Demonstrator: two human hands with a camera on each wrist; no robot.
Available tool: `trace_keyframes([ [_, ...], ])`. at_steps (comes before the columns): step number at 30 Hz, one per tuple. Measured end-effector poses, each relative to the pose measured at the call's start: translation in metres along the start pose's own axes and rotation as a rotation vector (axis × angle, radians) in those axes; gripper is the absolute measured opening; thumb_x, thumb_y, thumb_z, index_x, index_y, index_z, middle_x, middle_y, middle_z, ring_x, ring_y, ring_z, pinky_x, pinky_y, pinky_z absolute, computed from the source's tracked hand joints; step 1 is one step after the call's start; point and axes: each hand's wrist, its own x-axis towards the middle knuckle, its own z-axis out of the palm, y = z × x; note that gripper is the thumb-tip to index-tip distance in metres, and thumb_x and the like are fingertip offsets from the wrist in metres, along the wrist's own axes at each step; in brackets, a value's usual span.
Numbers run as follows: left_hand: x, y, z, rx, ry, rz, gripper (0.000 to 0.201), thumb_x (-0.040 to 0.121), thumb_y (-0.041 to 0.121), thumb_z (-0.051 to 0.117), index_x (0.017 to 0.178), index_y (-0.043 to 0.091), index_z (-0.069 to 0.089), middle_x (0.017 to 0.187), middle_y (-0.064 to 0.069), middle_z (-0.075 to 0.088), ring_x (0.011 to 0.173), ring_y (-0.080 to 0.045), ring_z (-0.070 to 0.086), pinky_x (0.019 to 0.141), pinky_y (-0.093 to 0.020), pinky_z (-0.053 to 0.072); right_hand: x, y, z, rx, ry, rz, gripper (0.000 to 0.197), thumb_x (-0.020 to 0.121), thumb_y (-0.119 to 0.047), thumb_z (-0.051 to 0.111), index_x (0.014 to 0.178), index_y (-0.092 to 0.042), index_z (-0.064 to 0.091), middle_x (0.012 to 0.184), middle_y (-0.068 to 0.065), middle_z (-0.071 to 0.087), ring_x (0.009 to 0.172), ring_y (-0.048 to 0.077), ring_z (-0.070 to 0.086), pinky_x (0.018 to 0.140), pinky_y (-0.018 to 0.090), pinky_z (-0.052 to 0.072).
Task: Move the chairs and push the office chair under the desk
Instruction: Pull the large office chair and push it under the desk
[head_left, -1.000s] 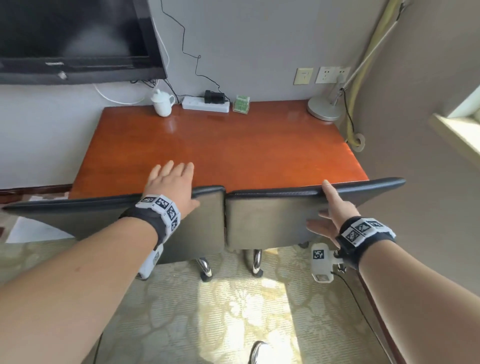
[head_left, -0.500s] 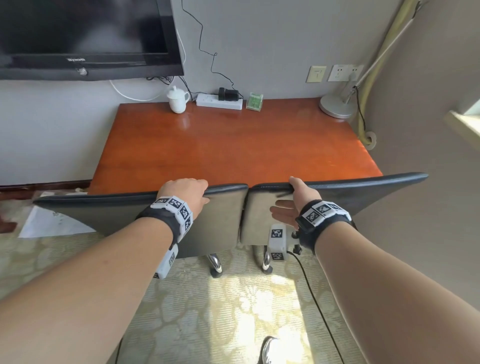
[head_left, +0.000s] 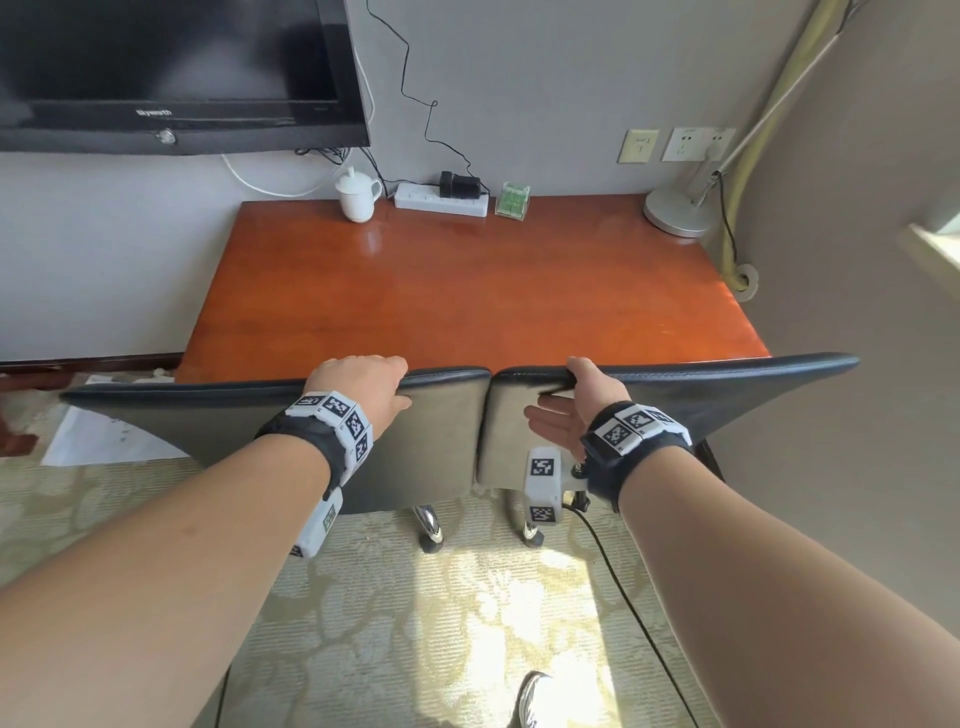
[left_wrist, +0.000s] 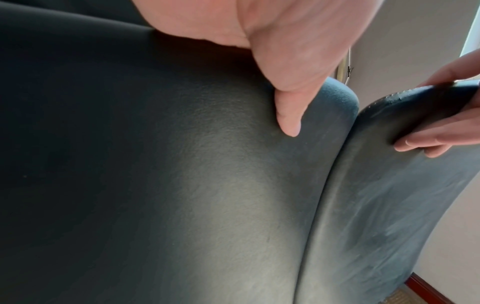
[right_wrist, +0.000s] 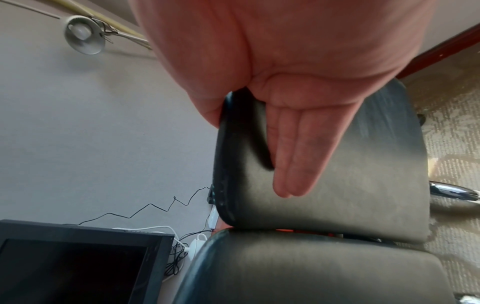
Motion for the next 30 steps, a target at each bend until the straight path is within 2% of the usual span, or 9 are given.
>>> trace_keyframes([
  [4, 0.002, 0.000, 0.000, -0.072, -0.011, 0.038, 0.057, 0.102, 0.052, 0.053, 0.153, 0.031, 0.039, 0.143, 0.003, 0.058, 0.126, -0.027, 0.058, 0.100, -0.041, 0.043, -0.008, -0.002, -0.004, -0.067, 0.023, 0.017, 0.043, 0.101, -0.052, 0.061, 0.128, -0.018, 0.054, 0.112, 0.024, 0.073, 0.085, 0.044, 0.080, 0.081, 0.057, 0.066],
  [7, -0.004, -0.011, -0.005, -0.137, -0.023, 0.058, 0.067, 0.100, 0.054, 0.054, 0.159, 0.031, 0.032, 0.154, 0.003, 0.050, 0.134, -0.027, 0.053, 0.109, -0.041, 0.042, -0.022, -0.009, -0.001, -0.146, 0.034, 0.034, 0.045, 0.102, -0.055, 0.059, 0.135, -0.027, 0.047, 0.109, 0.025, 0.073, 0.086, 0.045, 0.079, 0.081, 0.057, 0.066],
  [11, -0.019, -0.047, -0.015, -0.211, -0.067, 0.036, 0.067, 0.098, 0.063, 0.051, 0.156, 0.033, 0.037, 0.155, 0.006, 0.048, 0.134, -0.025, 0.054, 0.106, -0.040, 0.047, -0.047, -0.020, 0.015, -0.324, 0.043, 0.047, 0.056, 0.103, -0.058, 0.054, 0.139, -0.016, 0.045, 0.099, 0.021, 0.079, 0.083, 0.041, 0.080, 0.045, 0.035, 0.058],
  [12, -0.023, -0.060, -0.018, -0.217, -0.070, 0.025, 0.067, 0.098, 0.066, 0.048, 0.156, 0.033, 0.039, 0.155, 0.005, 0.049, 0.134, -0.026, 0.054, 0.106, -0.040, 0.047, -0.054, -0.021, 0.020, -0.379, 0.045, 0.037, 0.059, 0.103, -0.057, 0.055, 0.137, -0.010, 0.048, 0.095, 0.020, 0.081, 0.081, 0.040, 0.081, 0.043, 0.034, 0.057],
  [13, -0.028, -0.073, -0.022, -0.224, -0.069, 0.016, 0.067, 0.098, 0.067, 0.046, 0.155, 0.032, 0.041, 0.153, 0.004, 0.050, 0.134, -0.026, 0.054, 0.105, -0.041, 0.047, -0.060, -0.021, 0.026, -0.427, 0.048, 0.018, 0.061, 0.103, -0.055, 0.057, 0.134, -0.003, 0.051, 0.093, 0.019, 0.081, 0.081, 0.039, 0.081, 0.048, 0.039, 0.062],
  [15, -0.039, -0.103, -0.031, -0.245, -0.050, -0.001, 0.065, 0.100, 0.068, 0.042, 0.154, 0.031, 0.044, 0.150, 0.001, 0.053, 0.132, -0.026, 0.054, 0.104, -0.042, 0.048, -0.073, -0.020, 0.041, -0.488, 0.047, -0.038, 0.056, 0.103, -0.049, 0.061, 0.127, 0.002, 0.058, 0.096, 0.019, 0.080, 0.085, 0.037, 0.080, 0.076, 0.051, 0.067],
  [17, -0.050, -0.135, -0.038, -0.279, -0.016, -0.023, 0.063, 0.102, 0.067, 0.039, 0.151, 0.029, 0.047, 0.146, 0.000, 0.057, 0.130, -0.025, 0.056, 0.103, -0.041, 0.048, -0.087, -0.019, 0.059, -0.529, 0.040, -0.082, 0.049, 0.104, -0.046, 0.061, 0.123, -0.001, 0.062, 0.105, 0.018, 0.078, 0.092, 0.036, 0.079, 0.088, 0.051, 0.065],
  [24, -0.057, -0.222, -0.040, -0.361, 0.060, -0.102, 0.057, 0.103, 0.065, 0.036, 0.137, 0.025, 0.059, 0.120, 0.003, 0.067, 0.107, -0.022, 0.062, 0.080, -0.032, 0.044, -0.119, -0.017, 0.114, -0.729, 0.066, -0.237, 0.037, 0.103, -0.038, 0.066, 0.115, -0.003, 0.067, 0.104, 0.013, 0.076, 0.089, 0.033, 0.078, 0.088, 0.050, 0.065],
  [30, -0.011, -0.228, -0.063, -0.363, 0.052, -0.013, 0.054, 0.104, 0.064, 0.038, 0.134, 0.026, 0.061, 0.125, 0.004, 0.067, 0.111, -0.020, 0.063, 0.091, -0.035, 0.050, -0.096, -0.040, 0.120, -0.813, 0.149, -0.233, 0.033, 0.103, -0.035, 0.067, 0.109, -0.003, 0.069, 0.101, 0.011, 0.078, 0.087, 0.032, 0.080, 0.086, 0.051, 0.066],
])
